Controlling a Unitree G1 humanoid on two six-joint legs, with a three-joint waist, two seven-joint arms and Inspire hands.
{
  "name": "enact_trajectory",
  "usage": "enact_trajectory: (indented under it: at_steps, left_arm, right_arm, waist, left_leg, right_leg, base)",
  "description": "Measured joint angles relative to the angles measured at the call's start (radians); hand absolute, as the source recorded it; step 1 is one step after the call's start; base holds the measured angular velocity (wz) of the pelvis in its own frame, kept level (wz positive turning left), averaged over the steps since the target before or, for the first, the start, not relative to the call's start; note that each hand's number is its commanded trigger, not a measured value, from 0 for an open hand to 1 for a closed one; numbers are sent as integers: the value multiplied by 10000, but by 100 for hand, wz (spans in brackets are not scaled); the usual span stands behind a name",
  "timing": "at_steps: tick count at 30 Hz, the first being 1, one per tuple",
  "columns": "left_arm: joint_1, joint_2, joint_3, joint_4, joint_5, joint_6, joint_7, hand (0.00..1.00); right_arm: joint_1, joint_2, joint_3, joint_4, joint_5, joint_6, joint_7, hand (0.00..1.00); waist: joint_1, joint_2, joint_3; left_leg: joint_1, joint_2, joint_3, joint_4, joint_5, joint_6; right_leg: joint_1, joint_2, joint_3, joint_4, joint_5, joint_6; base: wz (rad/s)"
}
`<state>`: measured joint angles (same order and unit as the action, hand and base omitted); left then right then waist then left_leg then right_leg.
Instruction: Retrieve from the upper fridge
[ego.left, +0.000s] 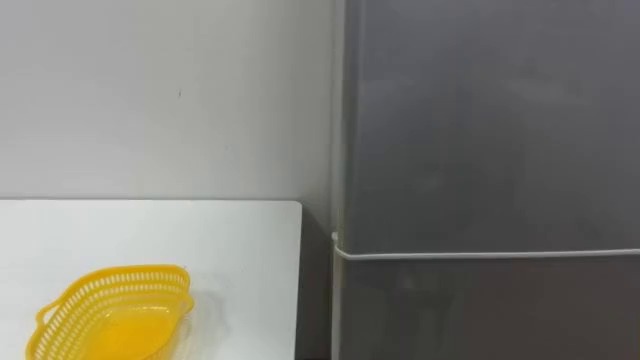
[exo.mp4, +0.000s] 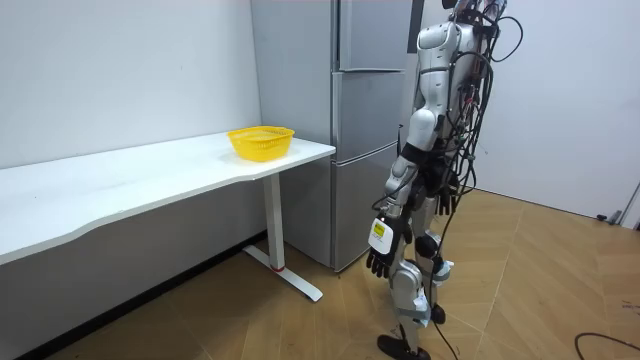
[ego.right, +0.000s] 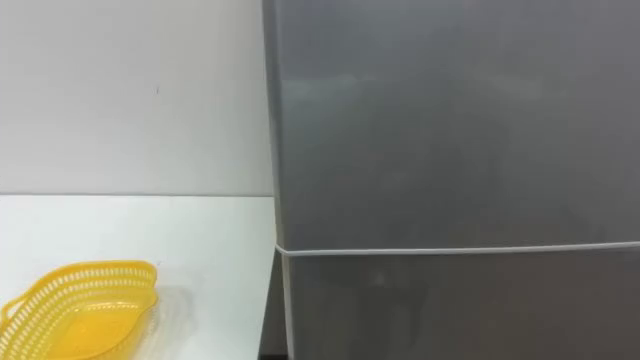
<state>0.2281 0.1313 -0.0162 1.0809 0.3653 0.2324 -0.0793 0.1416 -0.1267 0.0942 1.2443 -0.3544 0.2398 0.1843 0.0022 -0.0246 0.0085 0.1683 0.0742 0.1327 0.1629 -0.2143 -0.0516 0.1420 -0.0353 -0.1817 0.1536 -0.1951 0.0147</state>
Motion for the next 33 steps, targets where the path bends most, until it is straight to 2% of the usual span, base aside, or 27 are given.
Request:
enact_trajectory:
  at_steps: [10,20,25,31,33]
  left_arm:
    - [103,-2,21,17,-7,26,62,0]
    - [205,-70,19,31,-31,8,110,0]
    - [210,-94,53,125,-597,7,385,0]
    - [237,-98,886,198,-1672,7,831,0]
    - [239,-95,1031,208,-2336,10,1208,0]
  right_arm:
    - [-3,1,15,12,-35,7,-1,0]
    - [4,7,20,101,0,6,-216,0]
    - [-4,10,-1,230,-8,7,-308,0]
    - [-7,12,-16,376,-18,18,-291,0]
    - [-12,10,-131,364,-17,23,-293,0]
  waist:
    - [31,-56,-79]
    - [45,-46,-74]
    - [33,-22,-79]
    - [27,37,-102]
    - [29,78,-98]
  left_leg:
    - [13,2,-4,8,0,0]
    - [129,9,-26,26,0,0]
    - [143,14,-24,21,-1,0]
    - [148,17,-42,14,-2,-1]
    - [147,17,-63,7,-18,-15]
  right_leg:
    - [13,0,-59,15,-1,-2]
    - [3,-2,56,176,-14,-17]
    - [-8,-11,36,202,-16,-15]
    - [0,-19,-53,254,-10,-18]
    - [-7,-27,-91,310,-12,-16]
  base:
    - [0]
    - [-2]
    - [0]
    - [2]
    - [4]
